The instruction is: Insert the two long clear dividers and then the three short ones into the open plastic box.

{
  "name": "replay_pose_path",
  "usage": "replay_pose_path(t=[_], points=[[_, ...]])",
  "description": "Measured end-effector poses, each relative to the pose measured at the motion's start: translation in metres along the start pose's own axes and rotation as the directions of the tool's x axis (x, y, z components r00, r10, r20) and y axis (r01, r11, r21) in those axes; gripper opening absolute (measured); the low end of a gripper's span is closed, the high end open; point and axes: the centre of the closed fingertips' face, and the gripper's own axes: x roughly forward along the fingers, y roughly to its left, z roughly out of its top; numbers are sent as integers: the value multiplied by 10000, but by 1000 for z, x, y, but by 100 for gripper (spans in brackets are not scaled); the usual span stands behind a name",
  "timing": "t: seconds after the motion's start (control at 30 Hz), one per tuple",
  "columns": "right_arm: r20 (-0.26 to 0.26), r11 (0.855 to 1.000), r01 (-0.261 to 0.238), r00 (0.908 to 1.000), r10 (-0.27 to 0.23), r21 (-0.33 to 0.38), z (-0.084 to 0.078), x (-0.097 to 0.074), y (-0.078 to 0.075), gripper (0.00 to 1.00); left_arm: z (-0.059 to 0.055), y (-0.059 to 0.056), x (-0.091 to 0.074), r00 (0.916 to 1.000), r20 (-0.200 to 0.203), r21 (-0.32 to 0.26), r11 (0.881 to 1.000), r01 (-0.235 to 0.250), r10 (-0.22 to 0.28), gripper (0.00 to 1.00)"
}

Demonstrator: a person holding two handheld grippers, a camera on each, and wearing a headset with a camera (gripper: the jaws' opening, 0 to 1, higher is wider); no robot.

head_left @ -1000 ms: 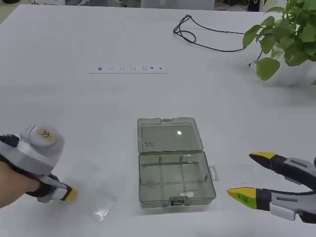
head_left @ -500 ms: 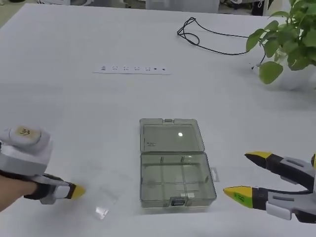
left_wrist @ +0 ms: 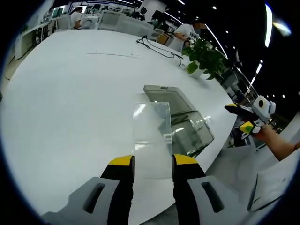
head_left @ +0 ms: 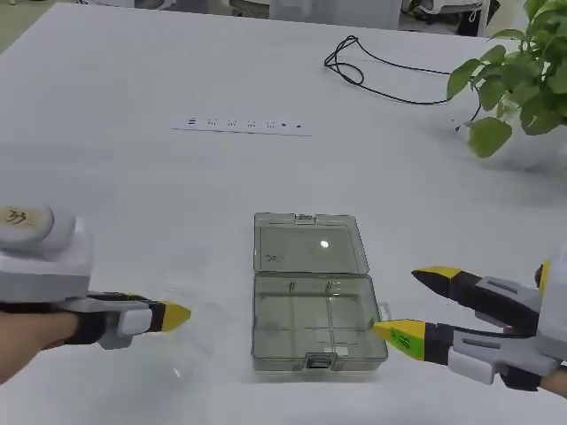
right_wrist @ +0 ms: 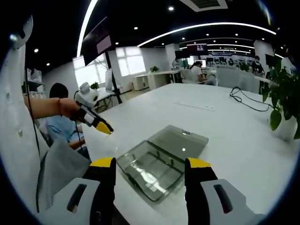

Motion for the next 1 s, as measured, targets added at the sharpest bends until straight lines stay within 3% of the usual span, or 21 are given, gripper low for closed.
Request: replay_pose_path(t=[0.23, 0.43, 0.57, 0.6, 0.67, 0.8, 0.9, 1.0], points=[[481, 9989, -390, 9981, 378, 248, 26, 9, 21, 56, 15, -34, -1, 9945, 668, 191, 9966, 801, -812, 30], [681, 9971, -479, 9967, 438, 591, 46, 21, 38, 56, 30, -67, -2, 9786, 1386, 538, 9878, 1462, -1524, 30], [1081, 9970, -484, 9933, 415, 612, 61, 25, 44, 47, 36, -84, -2, 9672, 1716, 959, 9803, 1729, -1874, 30], [1103, 9969, -447, 9932, 374, 647, 63, 26, 44, 46, 39, -89, -2, 9608, 1884, 1163, 9760, 1840, -2036, 30], [1095, 9966, -279, 9938, 193, 771, 66, 27, 43, 43, 40, -94, -3, 9562, 1987, 1317, 9727, 1912, -2148, 30], [1486, 9946, -253, 9888, 101, 1009, 76, 25, 42, 37, 46, -104, -7, 9383, 2382, 1911, 9593, 2078, -2507, 30], [1650, 9929, -300, 9862, 107, 1149, 80, 24, 43, 33, 47, -108, -9, 9314, 2461, 2047, 9536, 2206, -2683, 30], [1679, 9908, -358, 9857, 135, 1306, 81, 24, 45, 31, 47, -111, -8, 9300, 2433, 2122, 9507, 2261, -2754, 30]])
